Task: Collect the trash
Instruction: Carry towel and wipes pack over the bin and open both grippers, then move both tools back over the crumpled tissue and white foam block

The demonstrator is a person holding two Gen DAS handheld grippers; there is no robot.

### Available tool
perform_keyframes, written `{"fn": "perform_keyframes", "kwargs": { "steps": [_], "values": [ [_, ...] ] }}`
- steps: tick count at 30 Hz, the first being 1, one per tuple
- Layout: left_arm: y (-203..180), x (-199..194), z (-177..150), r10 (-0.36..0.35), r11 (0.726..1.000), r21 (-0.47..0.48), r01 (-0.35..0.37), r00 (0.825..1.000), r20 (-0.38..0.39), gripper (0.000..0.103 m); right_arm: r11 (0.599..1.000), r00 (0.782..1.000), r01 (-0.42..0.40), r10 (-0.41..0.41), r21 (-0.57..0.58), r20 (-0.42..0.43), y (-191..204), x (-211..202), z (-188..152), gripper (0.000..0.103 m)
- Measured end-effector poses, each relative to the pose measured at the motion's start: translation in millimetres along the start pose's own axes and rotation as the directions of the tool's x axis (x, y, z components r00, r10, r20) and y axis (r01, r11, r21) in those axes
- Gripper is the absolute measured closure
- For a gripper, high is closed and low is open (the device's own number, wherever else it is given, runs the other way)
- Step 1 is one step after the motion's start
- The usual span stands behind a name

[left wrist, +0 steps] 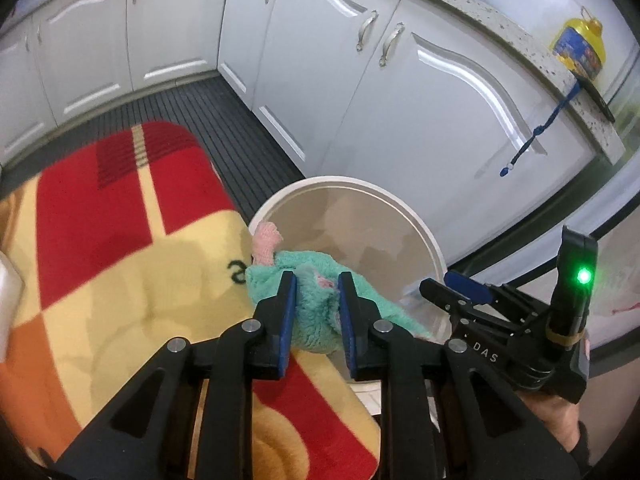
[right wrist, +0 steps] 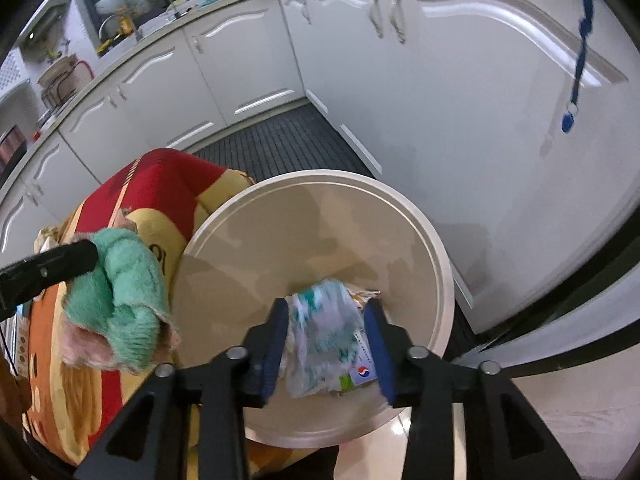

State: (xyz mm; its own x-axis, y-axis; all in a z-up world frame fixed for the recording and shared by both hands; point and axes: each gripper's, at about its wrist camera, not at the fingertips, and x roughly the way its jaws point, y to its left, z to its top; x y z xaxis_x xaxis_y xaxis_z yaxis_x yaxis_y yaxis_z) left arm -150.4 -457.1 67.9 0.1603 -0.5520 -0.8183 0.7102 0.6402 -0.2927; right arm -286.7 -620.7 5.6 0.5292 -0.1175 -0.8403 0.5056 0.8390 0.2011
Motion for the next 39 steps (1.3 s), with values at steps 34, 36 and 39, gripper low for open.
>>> {"fn": "perform_keyframes", "kwargs": {
  "steps": [34,36,39],
  "values": [
    [26,-29,-12,0.0,0.999,-0.036,0.001,1.0,0.023,0.064,1.0,1.0,-0.016,0.016,-0.012,0.026,21,-15,2,0.059],
    [30,-31,-13,0.011,0.999,-0.043,-0.01,1.0,0.027,0.064,1.0,1.0,-0.019,0.02,-0.02,0.023,25,-14,2,0.059],
    [35,-34,-13,0.028,0.998,-0.059,-0.026,0.999,0.033,0.064,0.999,0.999,-0.026,0.026,-0.031,0.022,31,-15,2,0.059]
  ]
}}
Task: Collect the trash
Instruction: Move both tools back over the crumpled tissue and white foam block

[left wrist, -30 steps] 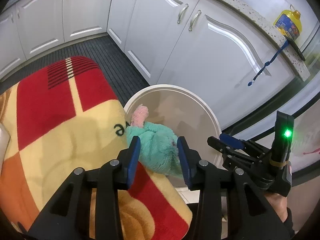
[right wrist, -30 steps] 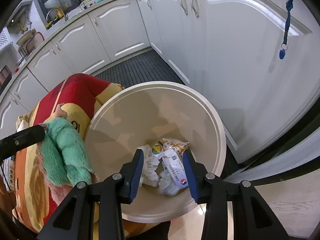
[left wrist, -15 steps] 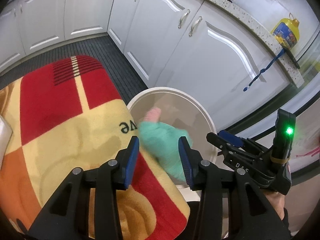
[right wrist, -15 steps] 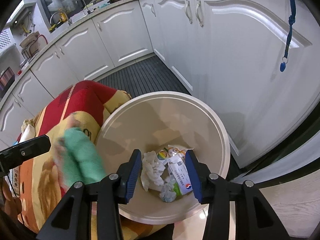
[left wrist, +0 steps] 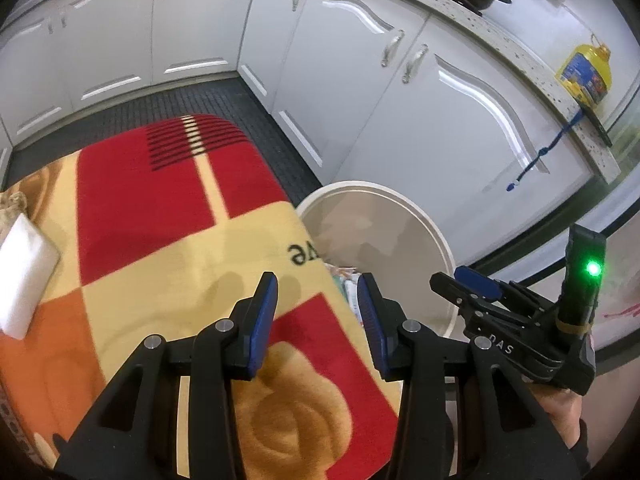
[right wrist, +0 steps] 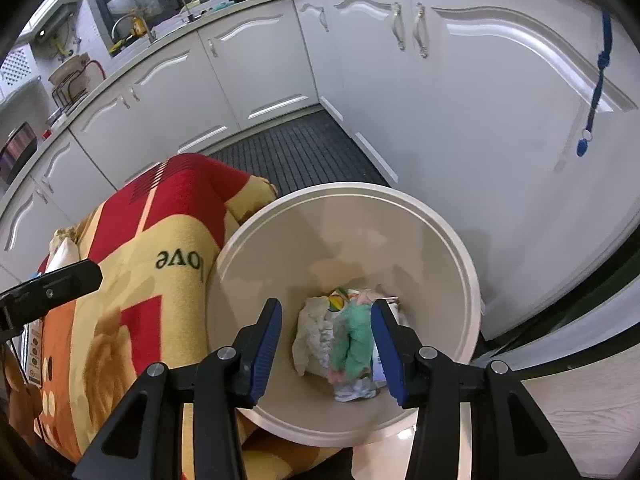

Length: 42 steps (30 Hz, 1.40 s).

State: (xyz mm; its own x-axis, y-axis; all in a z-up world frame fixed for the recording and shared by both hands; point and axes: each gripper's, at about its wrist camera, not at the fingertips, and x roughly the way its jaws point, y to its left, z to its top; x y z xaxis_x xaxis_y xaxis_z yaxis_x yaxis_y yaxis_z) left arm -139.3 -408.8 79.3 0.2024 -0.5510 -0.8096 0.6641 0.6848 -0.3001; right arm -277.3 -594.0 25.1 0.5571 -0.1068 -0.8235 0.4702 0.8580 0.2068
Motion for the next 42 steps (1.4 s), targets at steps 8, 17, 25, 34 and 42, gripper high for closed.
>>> {"fn": "perform_keyframes", "kwargs": {
  "steps": [8,17,25,34,42],
  "values": [
    [30,-18,-3,0.031,0.999,-0.044,-0.03,0.999,0.017,0.064,0.998,0.999,-0.036,0.036,-0.047,0.002,30,-1,4,0.059],
    [90,-58,-3,0.115,0.988,-0.108,-0.109,0.992,0.045,0.064,0.987,0.995,-0.103,0.103,-0.126,-0.008,88,5,9,0.052],
    [178,-101,3,0.197,0.957,-0.228,-0.181,0.979,0.052,0.064,0.96,0.984,-0.18,0.175,-0.212,-0.039,152,15,12,0.049],
    [256,-98,15,0.244,0.91,-0.344,-0.23,0.97,-0.002,0.064,0.924,0.969,-0.245,0.232,-0.294,-0.08,213,30,10,0.049],
    [268,-78,33,0.227,0.907,-0.363,-0.212,0.974,-0.003,0.064,0.913,0.964,-0.265,0.245,-0.309,-0.103,233,42,11,0.048]
  ]
}}
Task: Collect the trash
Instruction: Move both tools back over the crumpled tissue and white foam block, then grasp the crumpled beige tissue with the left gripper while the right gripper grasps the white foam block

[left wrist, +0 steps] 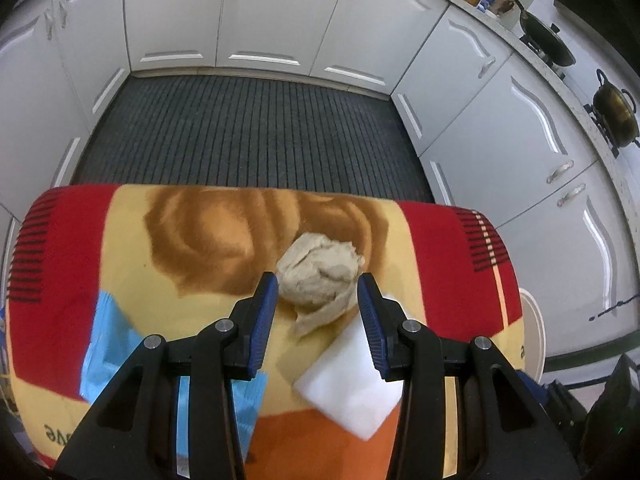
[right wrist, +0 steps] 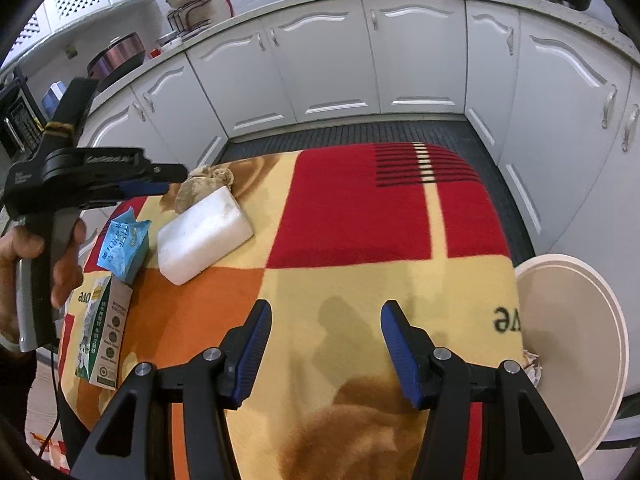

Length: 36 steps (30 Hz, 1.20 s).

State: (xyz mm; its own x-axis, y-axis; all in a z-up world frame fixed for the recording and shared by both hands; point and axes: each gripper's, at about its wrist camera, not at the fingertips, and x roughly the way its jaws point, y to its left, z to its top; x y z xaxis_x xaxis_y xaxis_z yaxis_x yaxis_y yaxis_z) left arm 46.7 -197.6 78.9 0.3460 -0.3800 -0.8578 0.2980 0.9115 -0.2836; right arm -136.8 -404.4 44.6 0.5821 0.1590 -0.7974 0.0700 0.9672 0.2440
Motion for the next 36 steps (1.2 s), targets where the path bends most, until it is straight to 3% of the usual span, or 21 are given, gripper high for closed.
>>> {"fn": "perform_keyframes", "kwargs": {
  "steps": [5,13,15,18,22,27,28,31,36],
  "values": [
    [-7,14,9,0.002,1.0,0.007,-0.002,1.0,-0.013,0.064,1.0,1.0,-0.012,0.011,-0.003,-0.007,7,6,5,0.048],
    [-10,36,13,0.086,0.996,0.034,-0.085,0.996,-0.038,0.064,1.0,0.999,-0.03,0.03,-0.007,-0.011,15,12,8,0.044],
    [-9,36,11,0.086,0.995,0.045,-0.084,0.996,-0.039,0.074,0.999,0.999,-0.036,0.036,-0.005,-0.012,18,13,10,0.044],
    [-4,29,9,0.07,0.997,0.041,-0.068,0.997,-0.035,0.087,0.999,0.999,-0.048,0.048,-0.004,-0.011,24,14,12,0.044],
    [2,6,9,0.059,0.998,0.036,-0.059,0.998,-0.001,0.093,0.997,0.997,-0.079,0.078,-0.019,-0.015,36,19,19,0.044],
    [13,-32,6,0.051,0.997,0.055,-0.053,0.998,0.048,0.094,0.991,0.991,-0.124,0.122,-0.044,-0.047,58,39,30,0.044],
    [16,-38,5,0.049,0.997,0.057,-0.053,0.997,0.056,0.094,0.991,0.991,-0.123,0.121,-0.048,-0.053,61,43,33,0.049],
    [25,-51,1,0.049,0.997,0.056,-0.052,0.997,0.065,0.094,0.995,0.994,-0.078,0.072,-0.066,-0.086,68,62,41,0.057],
    [33,-43,2,-0.011,1.0,0.012,0.01,1.0,0.03,0.093,0.996,0.994,-0.057,0.05,-0.07,-0.099,70,73,50,0.058]
  ]
}}
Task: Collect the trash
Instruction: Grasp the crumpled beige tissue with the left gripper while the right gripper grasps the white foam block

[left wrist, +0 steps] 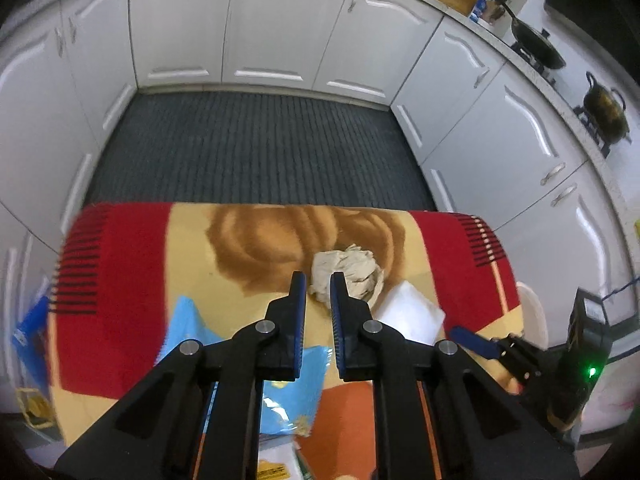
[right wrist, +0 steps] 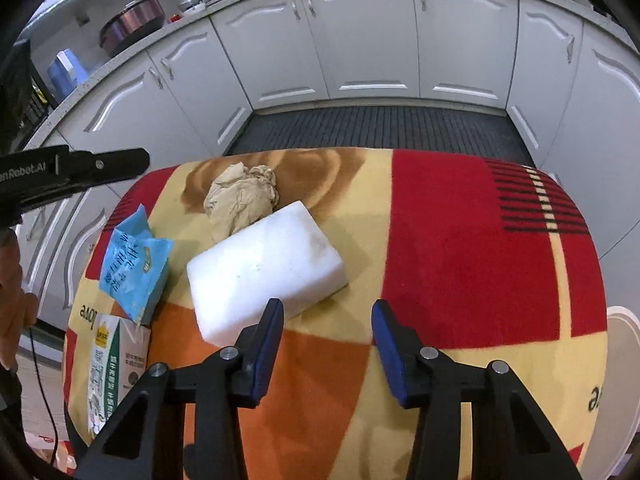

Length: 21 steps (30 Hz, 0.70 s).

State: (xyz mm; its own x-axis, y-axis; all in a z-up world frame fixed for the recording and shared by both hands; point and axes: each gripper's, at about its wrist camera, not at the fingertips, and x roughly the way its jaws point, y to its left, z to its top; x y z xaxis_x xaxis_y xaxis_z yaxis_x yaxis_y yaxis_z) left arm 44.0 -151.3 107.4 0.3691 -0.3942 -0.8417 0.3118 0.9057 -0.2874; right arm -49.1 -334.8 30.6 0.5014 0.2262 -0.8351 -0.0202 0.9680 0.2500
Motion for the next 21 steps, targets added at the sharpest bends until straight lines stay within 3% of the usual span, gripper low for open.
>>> {"fn": "perform_keyframes", "kwargs": {
  "steps": [3,5,7,12,13,14,15,21],
  "values": [
    [1,17,5,-0.041,0.998,-0.052,0.04,0.999,-0.025,0.08,1.0,1.0,-0.013,0.012,0.021,0.006,-6,-3,0,0.058],
    [-3,32,7,-0.056,0.995,-0.08,0.053,0.998,-0.04,0.055,0.998,0.999,-0.038,0.038,0.056,0.007,-12,-3,-1,0.058],
    [-8,47,9,-0.06,0.993,-0.102,0.054,0.997,-0.053,0.052,0.996,0.999,-0.048,0.048,0.071,0.004,-13,-2,-2,0.058],
    [-19,74,12,-0.006,0.998,-0.07,0.0,0.996,-0.092,0.053,0.996,0.999,-0.05,0.05,0.079,0.003,-16,-4,-8,0.058],
    [-20,77,11,0.006,0.998,-0.068,-0.013,0.995,-0.101,0.063,0.995,0.998,-0.055,0.055,0.085,0.004,-18,-5,-9,0.058],
    [-20,79,10,0.011,0.998,-0.067,-0.018,0.994,-0.11,0.086,0.994,0.998,-0.06,0.06,0.089,0.004,-20,-5,-9,0.058],
    [-19,81,9,-0.004,0.998,-0.07,-0.005,0.992,-0.123,0.089,0.993,0.998,-0.066,0.066,0.094,0.005,-21,-5,-9,0.057],
    [-7,41,8,0.01,0.999,-0.036,-0.012,0.998,-0.056,0.093,0.99,0.994,-0.103,0.105,0.091,-0.014,-16,3,-3,0.057]
  ]
}}
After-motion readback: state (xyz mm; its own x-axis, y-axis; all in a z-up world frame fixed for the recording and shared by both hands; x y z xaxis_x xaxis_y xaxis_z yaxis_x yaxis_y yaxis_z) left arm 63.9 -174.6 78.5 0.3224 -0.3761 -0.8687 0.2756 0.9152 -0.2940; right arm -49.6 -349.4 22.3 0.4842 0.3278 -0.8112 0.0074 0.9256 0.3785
